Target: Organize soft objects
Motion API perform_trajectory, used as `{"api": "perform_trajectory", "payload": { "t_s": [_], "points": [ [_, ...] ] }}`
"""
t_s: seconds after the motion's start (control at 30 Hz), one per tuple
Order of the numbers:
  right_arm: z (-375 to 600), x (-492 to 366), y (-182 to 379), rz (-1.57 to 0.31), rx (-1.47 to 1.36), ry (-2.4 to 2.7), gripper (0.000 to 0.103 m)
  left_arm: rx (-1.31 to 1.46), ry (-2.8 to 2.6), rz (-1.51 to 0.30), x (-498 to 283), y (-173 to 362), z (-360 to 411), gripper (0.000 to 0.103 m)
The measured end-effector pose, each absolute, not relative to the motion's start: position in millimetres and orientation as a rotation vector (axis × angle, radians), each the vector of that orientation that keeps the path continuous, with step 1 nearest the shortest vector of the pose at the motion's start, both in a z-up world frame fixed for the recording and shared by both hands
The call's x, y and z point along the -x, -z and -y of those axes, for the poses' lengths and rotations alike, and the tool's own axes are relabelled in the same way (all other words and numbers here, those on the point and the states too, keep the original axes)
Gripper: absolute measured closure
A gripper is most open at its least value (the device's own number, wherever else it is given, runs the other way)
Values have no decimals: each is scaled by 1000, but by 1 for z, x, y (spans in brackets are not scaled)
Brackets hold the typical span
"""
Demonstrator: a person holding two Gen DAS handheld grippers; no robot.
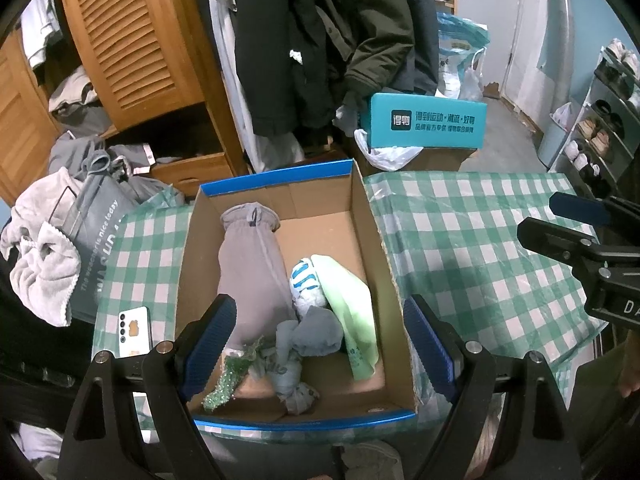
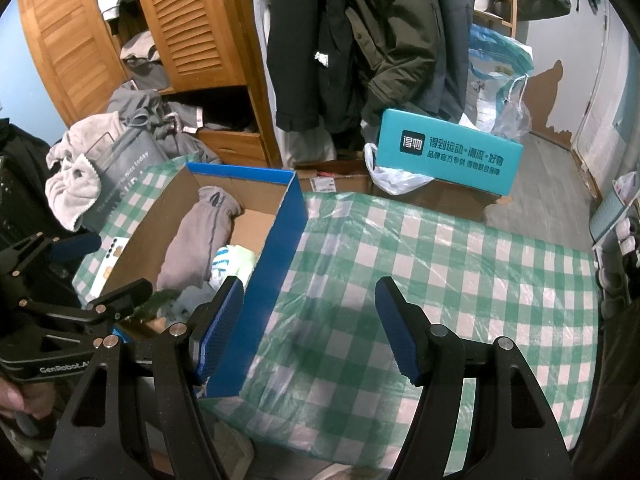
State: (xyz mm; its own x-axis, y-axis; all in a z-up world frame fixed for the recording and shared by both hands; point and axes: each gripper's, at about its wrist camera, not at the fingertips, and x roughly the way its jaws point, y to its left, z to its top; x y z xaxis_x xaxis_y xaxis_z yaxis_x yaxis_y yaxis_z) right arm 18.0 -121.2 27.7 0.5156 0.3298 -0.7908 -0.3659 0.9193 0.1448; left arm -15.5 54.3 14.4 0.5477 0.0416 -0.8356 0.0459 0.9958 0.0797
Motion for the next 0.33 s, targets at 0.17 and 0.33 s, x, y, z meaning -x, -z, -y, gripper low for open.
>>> {"api": "perform_trajectory", "payload": {
  "t_s": [0.17, 0.33],
  "points": [
    [120, -18, -28, -941, 43, -418, 35, -98, 7, -988, 15, -14, -54, 16],
    [120, -18, -27, -942, 43, -416, 35, -101, 14, -982, 15, -15, -54, 16]
  ]
}}
